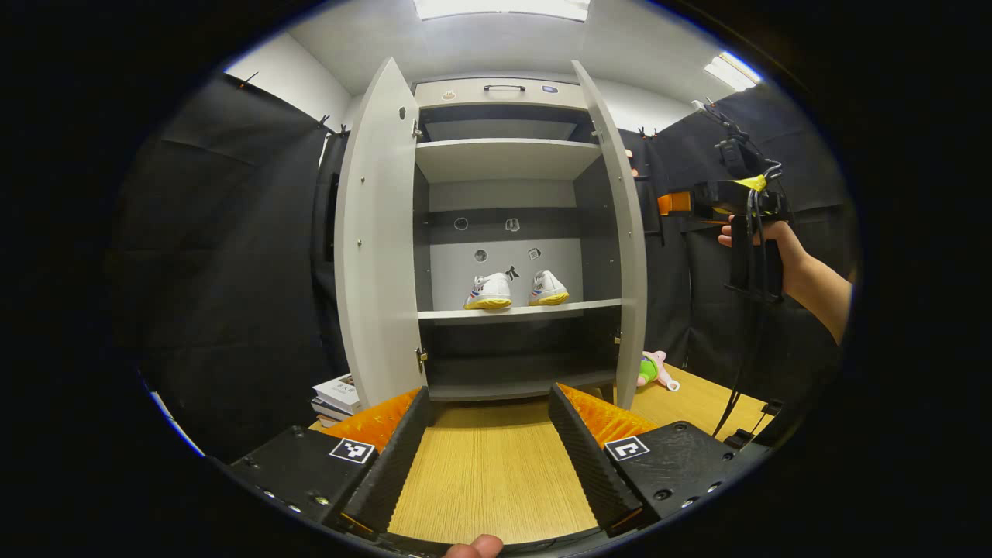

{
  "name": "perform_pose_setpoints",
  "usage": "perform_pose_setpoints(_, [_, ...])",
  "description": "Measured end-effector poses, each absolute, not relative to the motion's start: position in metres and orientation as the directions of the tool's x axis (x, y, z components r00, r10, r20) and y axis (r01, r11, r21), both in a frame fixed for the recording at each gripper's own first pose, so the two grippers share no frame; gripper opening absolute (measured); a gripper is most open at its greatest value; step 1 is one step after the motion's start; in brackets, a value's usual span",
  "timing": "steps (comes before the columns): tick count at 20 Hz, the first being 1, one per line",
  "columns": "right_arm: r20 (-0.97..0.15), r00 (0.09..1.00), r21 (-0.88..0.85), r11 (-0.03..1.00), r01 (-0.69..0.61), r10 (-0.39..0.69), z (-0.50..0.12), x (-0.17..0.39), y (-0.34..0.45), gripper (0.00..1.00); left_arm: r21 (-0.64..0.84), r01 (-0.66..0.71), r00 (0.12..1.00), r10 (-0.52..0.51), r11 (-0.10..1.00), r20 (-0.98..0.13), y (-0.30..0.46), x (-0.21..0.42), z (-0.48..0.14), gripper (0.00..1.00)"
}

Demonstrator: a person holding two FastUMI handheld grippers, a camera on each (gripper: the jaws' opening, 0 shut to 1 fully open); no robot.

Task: Grab one shoe with the right hand and put it into the shoe cabinet, grab the other shoe with the left hand and put it into the shoe cabinet; then close the right door with the right hand and the left door with the left hand.

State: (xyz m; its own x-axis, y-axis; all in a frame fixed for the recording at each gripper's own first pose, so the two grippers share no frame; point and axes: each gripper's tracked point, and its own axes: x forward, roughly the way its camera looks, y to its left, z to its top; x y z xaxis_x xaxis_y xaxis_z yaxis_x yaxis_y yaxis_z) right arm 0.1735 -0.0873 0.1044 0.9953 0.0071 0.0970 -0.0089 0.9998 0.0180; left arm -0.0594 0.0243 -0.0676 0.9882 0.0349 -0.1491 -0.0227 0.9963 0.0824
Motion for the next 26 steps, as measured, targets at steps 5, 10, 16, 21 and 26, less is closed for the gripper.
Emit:
perform_pose_setpoints(5, [0.110, 0.993, 0.006, 0.999, -0.047, 0.046, 0.111, 0.201, -0.052, 0.96, 0.073, -0.067, 0.984, 0.078, 0.995, -0.158, 0.039, -0.065, -0.073, 0.92])
perform_pose_setpoints(10, [0.151, 0.985, -0.053, 0.996, -0.076, 0.083, 0.103, 0.158, -0.041, 0.93, 0.055, -0.180, 0.968, 0.187, 0.982, -0.167, 0.084, -0.073, -0.074, 0.92])
perform_pose_setpoints(16, [0.109, 0.990, -0.139, 0.987, -0.079, 0.095, 0.031, 0.064, -0.034, 1.00, 0.064, -0.363, 0.920, 0.368, 0.930, -0.132, 0.170, -0.062, -0.055, 0.92])
perform_pose_setpoints(21, [-0.033, 0.991, -0.191, 0.973, -0.132, 0.128, -0.039, 0.024, -0.022, 0.97, 0.040, -0.474, 0.879, 0.476, 0.880, -0.043, 0.248, -0.031, -0.002, 0.92])
perform_pose_setpoints(26, [-0.116, 0.986, -0.134, 0.981, -0.137, 0.121, -0.065, 0.009, -0.030, 0.98, 0.025, -0.516, 0.856, 0.514, 0.856, 0.044, 0.314, 0.013, 0.063, 0.93])
